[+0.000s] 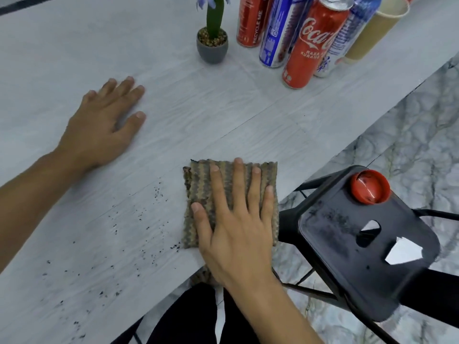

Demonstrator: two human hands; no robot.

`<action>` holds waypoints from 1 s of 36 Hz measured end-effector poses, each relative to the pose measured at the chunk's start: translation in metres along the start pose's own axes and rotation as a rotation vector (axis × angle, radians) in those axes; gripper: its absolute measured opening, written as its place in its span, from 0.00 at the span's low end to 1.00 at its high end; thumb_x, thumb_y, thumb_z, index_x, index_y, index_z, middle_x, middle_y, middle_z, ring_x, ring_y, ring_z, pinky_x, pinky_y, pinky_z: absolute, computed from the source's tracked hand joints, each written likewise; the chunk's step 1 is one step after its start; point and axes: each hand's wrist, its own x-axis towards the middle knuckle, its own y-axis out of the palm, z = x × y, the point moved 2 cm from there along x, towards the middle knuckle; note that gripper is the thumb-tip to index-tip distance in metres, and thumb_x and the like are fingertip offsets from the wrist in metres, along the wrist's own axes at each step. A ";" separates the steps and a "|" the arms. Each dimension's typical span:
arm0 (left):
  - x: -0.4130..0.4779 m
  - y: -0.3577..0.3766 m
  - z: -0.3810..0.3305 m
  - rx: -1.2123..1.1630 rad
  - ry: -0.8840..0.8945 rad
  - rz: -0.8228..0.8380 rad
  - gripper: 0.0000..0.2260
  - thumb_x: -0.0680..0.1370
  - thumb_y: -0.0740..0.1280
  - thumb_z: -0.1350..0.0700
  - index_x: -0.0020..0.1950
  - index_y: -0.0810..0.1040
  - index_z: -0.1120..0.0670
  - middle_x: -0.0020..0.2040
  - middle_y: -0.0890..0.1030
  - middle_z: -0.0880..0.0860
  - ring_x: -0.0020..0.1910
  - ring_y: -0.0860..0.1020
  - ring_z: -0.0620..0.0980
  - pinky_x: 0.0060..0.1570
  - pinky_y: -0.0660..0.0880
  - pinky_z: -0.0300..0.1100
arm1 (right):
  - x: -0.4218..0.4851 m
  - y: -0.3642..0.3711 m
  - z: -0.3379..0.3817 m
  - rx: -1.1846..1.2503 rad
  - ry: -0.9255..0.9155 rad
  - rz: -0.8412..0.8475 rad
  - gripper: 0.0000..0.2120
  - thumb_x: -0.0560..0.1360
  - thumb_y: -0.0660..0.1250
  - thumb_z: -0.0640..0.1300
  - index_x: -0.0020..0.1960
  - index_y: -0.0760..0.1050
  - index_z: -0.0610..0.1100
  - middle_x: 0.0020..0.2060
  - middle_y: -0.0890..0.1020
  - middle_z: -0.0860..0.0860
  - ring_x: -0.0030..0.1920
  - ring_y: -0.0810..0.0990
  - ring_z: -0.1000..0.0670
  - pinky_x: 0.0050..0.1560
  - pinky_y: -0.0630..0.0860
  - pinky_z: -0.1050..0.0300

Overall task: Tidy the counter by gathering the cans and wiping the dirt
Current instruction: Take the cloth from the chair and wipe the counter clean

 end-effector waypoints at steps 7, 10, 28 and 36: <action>-0.001 -0.001 0.001 -0.005 0.012 0.005 0.27 0.84 0.50 0.37 0.83 0.57 0.44 0.84 0.54 0.44 0.83 0.49 0.47 0.79 0.45 0.50 | 0.010 -0.006 -0.013 -0.025 0.200 0.029 0.35 0.83 0.40 0.67 0.84 0.40 0.52 0.83 0.40 0.44 0.82 0.35 0.41 0.80 0.38 0.37; -0.002 -0.002 0.000 -0.015 0.011 0.011 0.27 0.85 0.52 0.39 0.83 0.58 0.44 0.84 0.54 0.45 0.83 0.49 0.48 0.80 0.45 0.51 | 0.024 -0.010 -0.024 0.002 0.277 0.028 0.34 0.82 0.40 0.68 0.83 0.36 0.55 0.83 0.36 0.46 0.81 0.32 0.42 0.79 0.35 0.36; -0.020 -0.022 0.026 -0.025 0.091 0.116 0.26 0.85 0.50 0.42 0.83 0.56 0.45 0.84 0.52 0.46 0.83 0.47 0.48 0.80 0.42 0.52 | 0.097 -0.014 -0.026 0.020 0.281 0.038 0.34 0.80 0.39 0.72 0.83 0.42 0.62 0.84 0.39 0.51 0.82 0.34 0.40 0.77 0.31 0.35; -0.021 -0.019 0.031 0.010 0.111 0.101 0.25 0.86 0.49 0.41 0.83 0.54 0.43 0.84 0.51 0.43 0.83 0.47 0.45 0.80 0.44 0.50 | 0.105 0.006 0.042 0.022 0.116 0.048 0.33 0.82 0.42 0.69 0.84 0.43 0.59 0.84 0.41 0.48 0.82 0.35 0.39 0.78 0.32 0.34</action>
